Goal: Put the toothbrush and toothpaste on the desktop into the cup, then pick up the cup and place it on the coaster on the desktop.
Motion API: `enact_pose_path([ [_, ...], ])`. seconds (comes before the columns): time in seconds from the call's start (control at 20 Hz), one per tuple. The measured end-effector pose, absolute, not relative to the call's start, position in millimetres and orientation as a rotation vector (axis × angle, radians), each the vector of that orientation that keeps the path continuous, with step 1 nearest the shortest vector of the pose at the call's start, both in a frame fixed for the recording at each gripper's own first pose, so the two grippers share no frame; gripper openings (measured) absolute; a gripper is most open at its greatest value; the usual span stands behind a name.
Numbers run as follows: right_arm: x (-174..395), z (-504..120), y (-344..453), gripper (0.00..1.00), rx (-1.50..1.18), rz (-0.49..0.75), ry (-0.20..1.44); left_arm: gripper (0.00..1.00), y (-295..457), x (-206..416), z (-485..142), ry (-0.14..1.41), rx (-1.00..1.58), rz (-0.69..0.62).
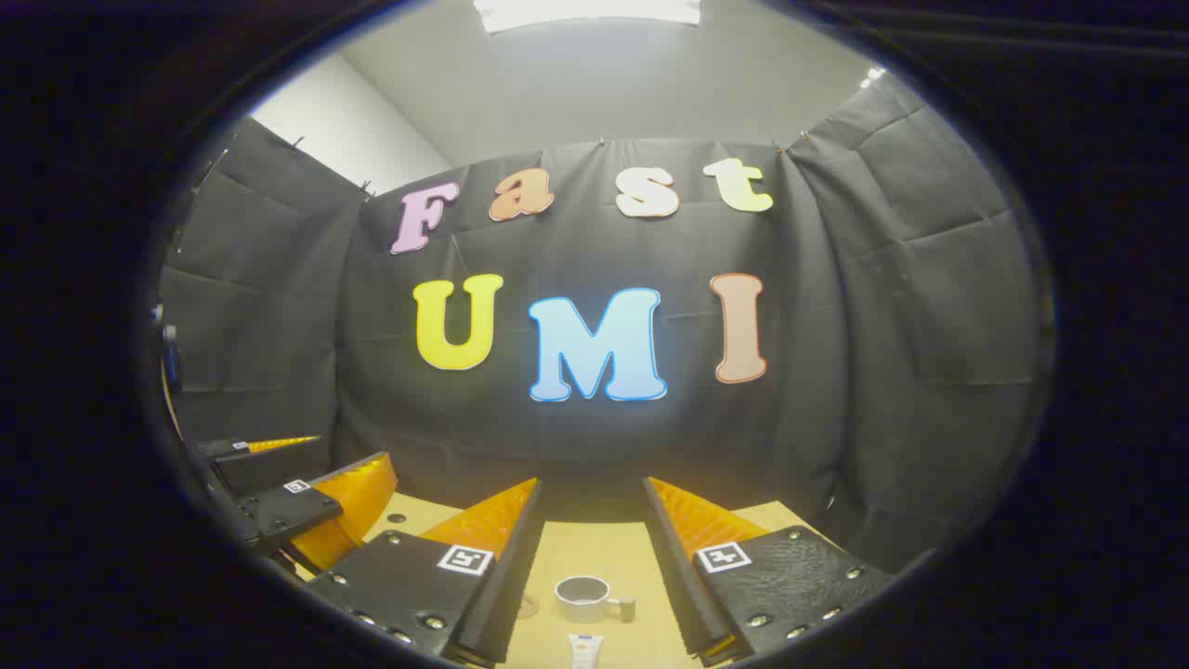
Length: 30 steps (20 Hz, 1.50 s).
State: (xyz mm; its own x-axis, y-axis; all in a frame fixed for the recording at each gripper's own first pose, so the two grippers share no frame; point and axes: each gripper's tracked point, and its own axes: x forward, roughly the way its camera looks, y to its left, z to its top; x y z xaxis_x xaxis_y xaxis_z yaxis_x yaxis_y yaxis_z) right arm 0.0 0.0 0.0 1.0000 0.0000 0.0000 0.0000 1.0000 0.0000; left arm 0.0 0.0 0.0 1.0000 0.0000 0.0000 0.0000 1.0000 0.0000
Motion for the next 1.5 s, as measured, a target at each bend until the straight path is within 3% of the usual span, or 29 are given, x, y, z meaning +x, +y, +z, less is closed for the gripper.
enact_pose_path([
  [0.05, 1, -1, -1, 0.65, -0.002, 0.000, 0.001, 0.97, -2, 3, -1, 0.003, 0.001, -0.004],
  [0.1, 2, 0, -3, 0.65, -0.005, 0.000, -0.001, 1.00, -2, 6, -2, 0.004, 0.003, -0.006],
  [1.05, 8, -21, -7, 0.65, -0.002, 0.017, 0.057, 0.97, -6, 8, -29, 0.086, -0.038, -0.004],
  [1.1, 7, -23, -7, 0.65, -0.004, 0.019, 0.061, 0.93, -8, 8, -34, 0.098, -0.048, -0.009],
  [1.15, 9, -27, -6, 0.65, -0.006, 0.023, 0.074, 0.97, -9, 9, -41, 0.118, -0.051, -0.017],
  [1.35, 14, -61, -8, 0.65, 0.000, 0.028, 0.185, 0.97, -12, 16, -91, 0.258, -0.050, -0.027],
  [1.5, 14, -109, -8, 0.65, 0.023, 0.038, 0.351, 0.97, -12, 13, -145, 0.401, -0.048, -0.036],
])
